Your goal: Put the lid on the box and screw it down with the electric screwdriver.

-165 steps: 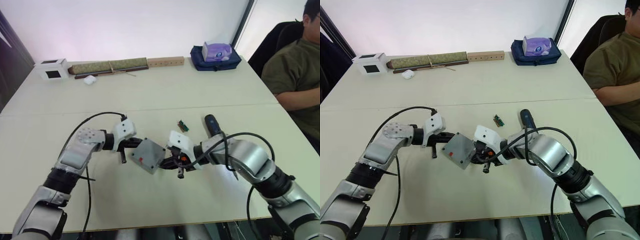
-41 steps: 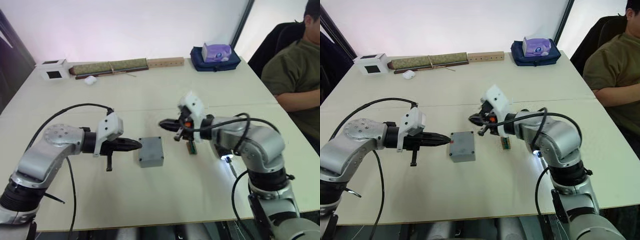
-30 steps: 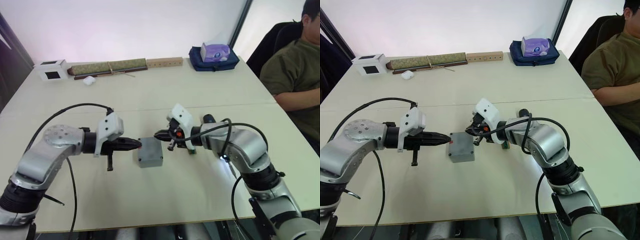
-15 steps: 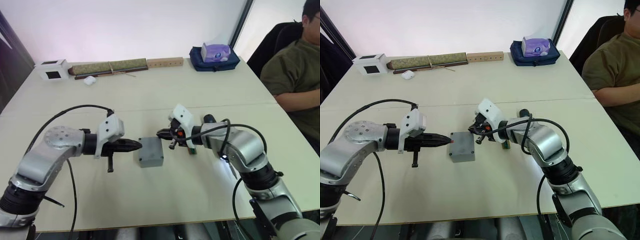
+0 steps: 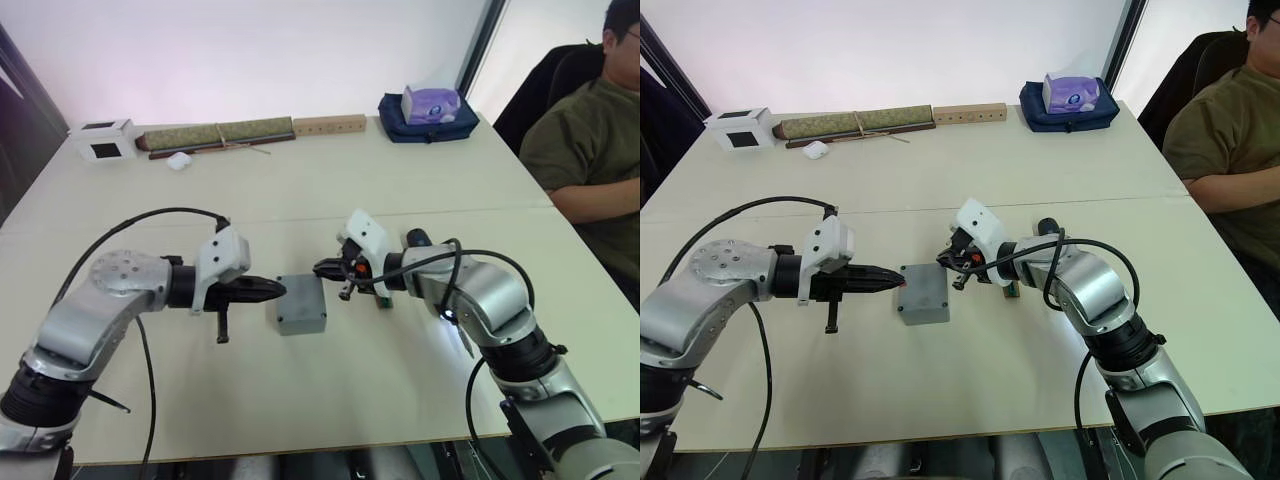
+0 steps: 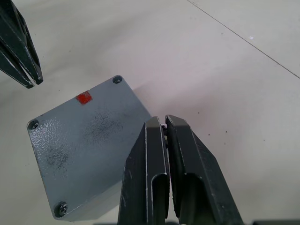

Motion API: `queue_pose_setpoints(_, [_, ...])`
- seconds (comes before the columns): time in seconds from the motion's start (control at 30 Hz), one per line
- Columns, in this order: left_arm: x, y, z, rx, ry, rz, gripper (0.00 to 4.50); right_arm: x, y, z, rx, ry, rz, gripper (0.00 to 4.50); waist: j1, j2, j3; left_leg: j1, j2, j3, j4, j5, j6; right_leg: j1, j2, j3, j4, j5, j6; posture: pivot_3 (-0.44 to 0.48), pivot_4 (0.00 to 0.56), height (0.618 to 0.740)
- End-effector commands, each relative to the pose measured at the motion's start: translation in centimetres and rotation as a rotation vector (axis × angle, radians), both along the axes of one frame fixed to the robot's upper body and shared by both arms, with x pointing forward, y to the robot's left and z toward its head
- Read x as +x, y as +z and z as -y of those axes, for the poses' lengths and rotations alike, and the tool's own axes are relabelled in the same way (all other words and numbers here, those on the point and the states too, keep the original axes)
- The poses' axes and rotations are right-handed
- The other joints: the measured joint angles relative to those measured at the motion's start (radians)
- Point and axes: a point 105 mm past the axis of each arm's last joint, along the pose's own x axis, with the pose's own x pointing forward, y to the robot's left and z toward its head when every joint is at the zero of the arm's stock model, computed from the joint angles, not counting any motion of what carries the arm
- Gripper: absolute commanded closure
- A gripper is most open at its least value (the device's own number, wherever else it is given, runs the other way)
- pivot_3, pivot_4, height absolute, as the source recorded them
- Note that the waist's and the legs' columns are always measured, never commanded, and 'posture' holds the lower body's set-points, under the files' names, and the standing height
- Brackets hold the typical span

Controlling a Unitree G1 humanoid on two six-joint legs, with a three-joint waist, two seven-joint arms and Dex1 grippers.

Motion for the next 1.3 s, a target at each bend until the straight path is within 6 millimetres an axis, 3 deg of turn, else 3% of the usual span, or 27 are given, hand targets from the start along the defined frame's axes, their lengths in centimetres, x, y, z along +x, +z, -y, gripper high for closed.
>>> queue_pose_setpoints(0.03, [-0.3, 0.8, 0.4, -0.004, -0.023, 0.037, 4.50, -0.5, -0.1, -0.3, -0.006, 0.024, -0.011, 4.42, 0.000, 0.000, 0.000, 0.000, 0.000, 0.000, 0.000, 0.000, 0.000, 0.000, 0.000, 0.000, 0.000, 0.000, 0.000, 0.000, 0.150, 0.740])
queue_pose_setpoints(0.57, [-0.2, 0.6, 0.4, -0.002, -0.020, 0.034, 4.50, -0.8, 0.5, -0.7, -0.003, 0.048, 0.000, 4.42, 0.000, 0.000, 0.000, 0.000, 0.000, 0.000, 0.000, 0.000, 0.000, 0.000, 0.000, 0.000, 0.000, 0.000, 0.000, 0.000, 0.150, 0.740])
queue_pose_setpoints(1.1, [-0.2, 0.6, 0.6, -0.008, -0.015, 0.044, 4.50, 0.5, -0.9, 0.0, -0.053, 0.010, 0.000, 4.42, 0.001, 0.000, 0.000, 0.000, 0.000, 0.000, 0.000, 0.000, 0.000, 0.000, 0.000, 0.000, 0.000, 0.000, 0.000, 0.000, 0.150, 0.740])
queue_pose_setpoints(1.2, [-0.3, 0.6, 0.8, -0.012, -0.016, 0.045, 4.50, 0.2, -0.6, 0.0, -0.050, 0.029, 0.000, 3.63, 0.001, 0.000, 0.000, 0.000, 0.000, 0.000, 0.000, 0.000, 0.000, 0.000, 0.000, 0.000, 0.000, 0.000, 0.000, 0.000, 0.150, 0.740])
queue_pose_setpoints(1.3, [-0.2, 0.7, 0.9, -0.016, -0.016, 0.047, 4.50, 0.1, 0.1, 0.3, -0.051, 0.034, 0.017, 2.43, 0.001, 0.000, 0.000, 0.000, 0.000, 0.000, 0.000, 0.000, 0.000, 0.000, 0.000, 0.000, 0.000, 0.000, 0.000, 0.000, 0.150, 0.740])
